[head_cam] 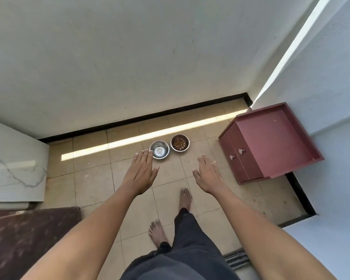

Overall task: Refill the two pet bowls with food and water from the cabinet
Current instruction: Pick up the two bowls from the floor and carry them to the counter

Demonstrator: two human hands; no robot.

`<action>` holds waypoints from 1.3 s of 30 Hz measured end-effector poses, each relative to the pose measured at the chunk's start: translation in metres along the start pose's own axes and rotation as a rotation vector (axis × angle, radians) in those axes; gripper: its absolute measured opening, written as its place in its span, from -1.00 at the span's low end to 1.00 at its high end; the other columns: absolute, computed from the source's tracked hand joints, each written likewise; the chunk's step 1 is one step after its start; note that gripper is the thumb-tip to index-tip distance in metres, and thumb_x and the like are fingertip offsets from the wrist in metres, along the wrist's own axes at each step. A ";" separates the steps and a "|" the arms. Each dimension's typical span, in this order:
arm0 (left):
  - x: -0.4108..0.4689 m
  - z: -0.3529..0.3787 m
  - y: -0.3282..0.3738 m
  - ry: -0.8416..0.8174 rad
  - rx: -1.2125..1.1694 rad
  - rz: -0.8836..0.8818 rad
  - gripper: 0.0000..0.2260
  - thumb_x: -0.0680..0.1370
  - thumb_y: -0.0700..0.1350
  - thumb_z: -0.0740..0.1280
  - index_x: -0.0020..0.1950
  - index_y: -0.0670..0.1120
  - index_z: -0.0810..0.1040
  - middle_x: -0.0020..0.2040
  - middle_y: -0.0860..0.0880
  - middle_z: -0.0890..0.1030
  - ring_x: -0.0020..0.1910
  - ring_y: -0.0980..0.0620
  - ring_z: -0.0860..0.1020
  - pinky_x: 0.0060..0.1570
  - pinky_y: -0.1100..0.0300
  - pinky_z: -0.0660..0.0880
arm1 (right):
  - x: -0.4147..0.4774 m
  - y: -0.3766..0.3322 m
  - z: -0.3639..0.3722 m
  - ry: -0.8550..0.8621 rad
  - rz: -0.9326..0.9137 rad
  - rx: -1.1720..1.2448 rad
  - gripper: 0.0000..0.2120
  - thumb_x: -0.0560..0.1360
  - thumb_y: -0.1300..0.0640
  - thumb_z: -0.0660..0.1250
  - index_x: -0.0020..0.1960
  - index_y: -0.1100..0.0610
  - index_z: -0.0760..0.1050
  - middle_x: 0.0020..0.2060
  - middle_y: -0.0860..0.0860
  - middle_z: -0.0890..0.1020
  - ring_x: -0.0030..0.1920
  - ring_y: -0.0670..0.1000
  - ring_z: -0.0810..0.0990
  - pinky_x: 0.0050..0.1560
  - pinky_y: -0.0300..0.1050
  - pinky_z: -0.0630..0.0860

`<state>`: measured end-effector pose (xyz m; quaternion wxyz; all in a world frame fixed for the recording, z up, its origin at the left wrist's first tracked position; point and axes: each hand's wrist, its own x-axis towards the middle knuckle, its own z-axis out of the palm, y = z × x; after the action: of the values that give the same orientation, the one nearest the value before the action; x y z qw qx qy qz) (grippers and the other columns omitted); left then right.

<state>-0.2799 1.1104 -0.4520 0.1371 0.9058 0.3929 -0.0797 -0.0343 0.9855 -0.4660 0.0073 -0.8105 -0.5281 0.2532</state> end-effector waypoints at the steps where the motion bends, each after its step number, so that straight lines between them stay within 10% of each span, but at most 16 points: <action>1: 0.014 0.003 -0.005 -0.007 -0.011 -0.012 -0.33 0.64 0.17 -0.10 0.59 -0.25 0.20 0.55 -0.25 0.32 0.56 -0.21 0.27 0.58 -0.12 0.15 | 0.015 0.001 0.002 -0.011 0.007 0.001 -0.52 0.69 -0.01 0.18 0.51 0.22 0.29 0.56 0.21 0.32 0.54 0.21 0.33 0.56 0.20 0.19; 20: 0.309 0.360 -0.088 -0.233 -0.384 -0.398 -0.51 0.68 -0.01 0.18 0.51 -0.29 0.28 0.37 -0.30 0.49 0.32 -0.29 0.48 0.30 -0.12 0.41 | 0.401 0.141 0.277 -0.321 0.230 0.163 -0.49 0.65 0.08 0.27 0.53 0.27 0.29 0.48 0.23 0.38 0.37 0.27 0.48 0.36 0.15 0.43; 27: 0.386 0.483 -0.132 -0.192 -0.696 -1.009 -0.50 0.62 -0.10 0.26 0.48 -0.34 0.29 0.31 -0.33 0.53 0.31 -0.31 0.50 0.27 -0.13 0.46 | 0.510 0.189 0.368 -0.256 0.444 0.308 -0.43 0.61 0.10 0.32 0.53 0.30 0.25 0.44 0.24 0.42 0.43 0.26 0.43 0.36 0.10 0.39; 32: 0.411 0.536 -0.164 -0.125 -1.260 -1.542 -0.67 0.57 -0.21 0.28 0.31 -0.31 0.44 -0.09 -0.16 0.52 -0.11 -0.15 0.59 -0.01 -0.05 0.62 | 0.554 0.204 0.405 -0.199 0.833 0.702 -0.46 0.58 0.04 0.38 0.44 0.30 0.35 0.32 0.21 0.54 0.28 0.22 0.57 0.19 0.09 0.62; 39: 0.434 0.561 -0.174 -0.070 -1.416 -1.509 -0.83 0.59 -0.34 0.27 0.17 -0.29 0.51 -0.21 -0.21 0.63 -0.44 -0.02 0.63 -0.46 0.21 0.61 | 0.582 0.211 0.441 -0.089 0.952 0.972 -0.59 0.40 0.11 0.43 0.19 0.26 0.58 0.09 0.20 0.67 -0.01 0.16 0.73 -0.34 -0.07 0.70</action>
<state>-0.1332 1.3491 -1.1263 0.5642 0.1332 0.8111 0.0780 0.1439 1.2796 -1.1433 0.2367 -0.8479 0.0599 0.4705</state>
